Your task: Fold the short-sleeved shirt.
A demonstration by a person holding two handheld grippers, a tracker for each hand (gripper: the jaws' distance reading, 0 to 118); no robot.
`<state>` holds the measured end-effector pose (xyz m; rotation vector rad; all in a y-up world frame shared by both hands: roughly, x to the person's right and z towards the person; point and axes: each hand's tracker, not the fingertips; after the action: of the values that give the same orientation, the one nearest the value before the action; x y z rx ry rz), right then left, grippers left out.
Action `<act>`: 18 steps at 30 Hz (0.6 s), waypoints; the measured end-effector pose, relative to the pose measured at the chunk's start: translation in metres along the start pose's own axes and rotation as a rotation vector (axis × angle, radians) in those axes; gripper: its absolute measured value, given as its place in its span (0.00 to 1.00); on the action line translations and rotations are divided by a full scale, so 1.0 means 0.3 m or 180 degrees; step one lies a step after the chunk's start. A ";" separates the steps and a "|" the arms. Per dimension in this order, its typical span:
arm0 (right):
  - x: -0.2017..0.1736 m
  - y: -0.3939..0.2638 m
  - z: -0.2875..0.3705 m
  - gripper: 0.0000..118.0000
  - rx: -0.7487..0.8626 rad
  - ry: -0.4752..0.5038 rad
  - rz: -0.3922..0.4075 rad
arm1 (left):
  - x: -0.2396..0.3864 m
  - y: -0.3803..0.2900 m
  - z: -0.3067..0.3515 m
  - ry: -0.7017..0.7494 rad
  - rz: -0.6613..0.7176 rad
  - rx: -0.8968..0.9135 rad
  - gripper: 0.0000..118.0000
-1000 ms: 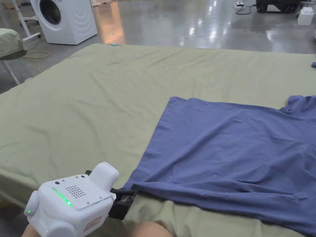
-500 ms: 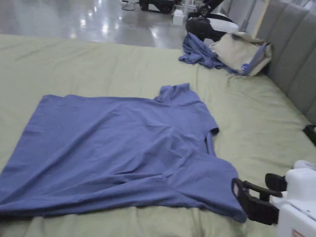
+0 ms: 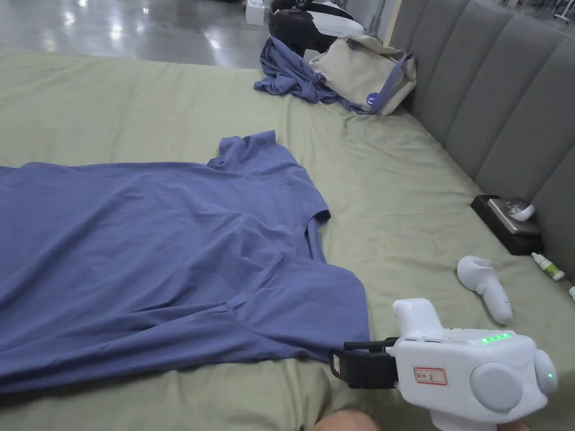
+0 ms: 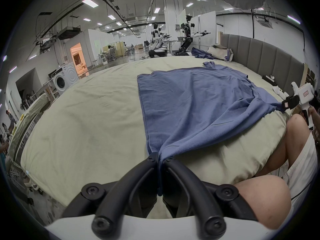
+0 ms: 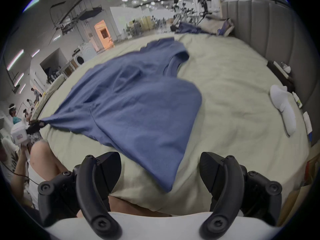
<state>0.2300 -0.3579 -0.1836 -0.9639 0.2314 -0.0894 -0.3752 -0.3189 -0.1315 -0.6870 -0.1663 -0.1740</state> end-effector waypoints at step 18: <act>-0.025 0.023 0.127 0.09 0.0294 0.0221 0.0140 | -0.040 -0.021 0.057 -0.0158 0.0193 0.0017 0.04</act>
<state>0.2314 -0.3220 -0.1672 -0.8641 0.3097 -0.0924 -0.3900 -0.3115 -0.1170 -0.6906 -0.1932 -0.0984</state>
